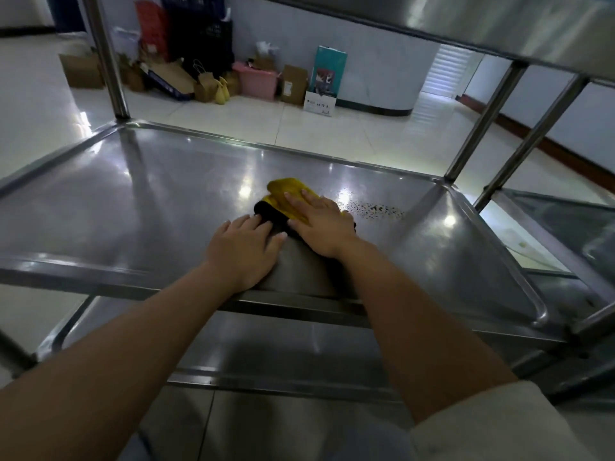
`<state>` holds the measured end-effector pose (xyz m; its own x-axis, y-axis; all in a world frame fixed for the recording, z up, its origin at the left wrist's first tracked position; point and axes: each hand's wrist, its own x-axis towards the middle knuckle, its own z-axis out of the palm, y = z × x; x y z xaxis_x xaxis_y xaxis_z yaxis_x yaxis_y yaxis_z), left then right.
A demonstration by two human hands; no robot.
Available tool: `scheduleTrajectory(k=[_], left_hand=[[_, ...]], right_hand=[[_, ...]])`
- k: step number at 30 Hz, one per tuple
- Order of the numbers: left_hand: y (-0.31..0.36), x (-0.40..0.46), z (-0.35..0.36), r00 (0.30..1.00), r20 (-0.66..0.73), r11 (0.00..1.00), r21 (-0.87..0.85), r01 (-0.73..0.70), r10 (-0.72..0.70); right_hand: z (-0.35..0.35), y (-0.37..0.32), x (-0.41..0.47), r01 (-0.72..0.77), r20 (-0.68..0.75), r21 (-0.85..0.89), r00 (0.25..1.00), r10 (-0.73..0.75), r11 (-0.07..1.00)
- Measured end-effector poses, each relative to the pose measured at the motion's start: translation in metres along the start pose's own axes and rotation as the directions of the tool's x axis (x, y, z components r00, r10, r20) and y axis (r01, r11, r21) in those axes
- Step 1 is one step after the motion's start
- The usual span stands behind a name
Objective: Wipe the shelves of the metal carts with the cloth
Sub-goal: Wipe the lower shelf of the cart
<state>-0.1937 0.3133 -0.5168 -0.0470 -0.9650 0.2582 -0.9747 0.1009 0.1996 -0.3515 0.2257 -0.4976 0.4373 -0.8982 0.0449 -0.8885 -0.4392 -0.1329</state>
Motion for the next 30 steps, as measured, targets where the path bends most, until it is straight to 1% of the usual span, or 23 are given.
scheduleTrajectory(k=[2, 6, 10, 14, 17, 20, 22, 25, 26, 28, 30], left_hand=[[-0.001, 0.000, 0.000, 1.000, 0.005, 1.000, 0.001, -0.008, 0.008], [-0.002, 0.000, 0.001, 0.998, 0.053, 0.999, 0.001, -0.044, 0.044], [-0.005, 0.002, 0.004, 0.996, 0.089, 1.000, 0.010, -0.029, 0.028], [-0.007, 0.001, 0.003, 0.994, 0.103, 0.999, 0.002, -0.040, 0.040], [-0.003, -0.001, 0.000, 0.993, 0.108, 0.999, 0.022, -0.049, 0.047], [-0.002, -0.001, -0.004, 0.989, 0.141, 0.996, 0.075, -0.048, 0.037], [0.002, 0.004, -0.008, 0.982, 0.190, 0.993, 0.111, -0.032, 0.010], [0.023, 0.018, -0.008, 0.965, 0.262, 0.992, 0.123, -0.039, 0.006], [0.033, 0.022, -0.004, 0.965, 0.260, 0.992, 0.116, -0.057, 0.025], [0.044, 0.023, 0.007, 0.976, 0.213, 0.993, 0.095, -0.066, 0.044], [0.043, 0.021, 0.018, 0.987, 0.158, 0.997, 0.061, -0.050, 0.040]], right_hand=[[-0.002, 0.016, -0.006, 0.011, -0.017, -0.006, 1.000, -0.011, 1.000], [-0.011, 0.062, -0.038, -0.063, -0.027, 0.030, 0.998, 0.064, 0.998], [-0.018, 0.109, -0.083, -0.090, -0.102, 0.025, 0.990, 0.092, 0.996], [-0.031, 0.150, -0.104, -0.255, -0.105, 0.084, 0.959, 0.263, 0.963], [-0.029, 0.148, -0.104, -0.352, -0.140, 0.061, 0.924, 0.357, 0.934], [-0.024, 0.118, -0.099, -0.419, -0.109, 0.025, 0.901, 0.419, 0.908], [-0.021, 0.092, -0.096, -0.364, -0.080, 0.012, 0.928, 0.363, 0.931], [-0.013, 0.063, -0.098, -0.192, -0.047, -0.006, 0.980, 0.191, 0.981], [-0.012, 0.062, -0.101, -0.138, -0.045, -0.007, 0.989, 0.138, 0.990], [-0.016, 0.072, -0.107, -0.050, -0.044, 0.014, 0.998, 0.051, 0.999], [-0.022, 0.095, -0.113, -0.007, -0.068, 0.022, 0.998, 0.008, 1.000]])
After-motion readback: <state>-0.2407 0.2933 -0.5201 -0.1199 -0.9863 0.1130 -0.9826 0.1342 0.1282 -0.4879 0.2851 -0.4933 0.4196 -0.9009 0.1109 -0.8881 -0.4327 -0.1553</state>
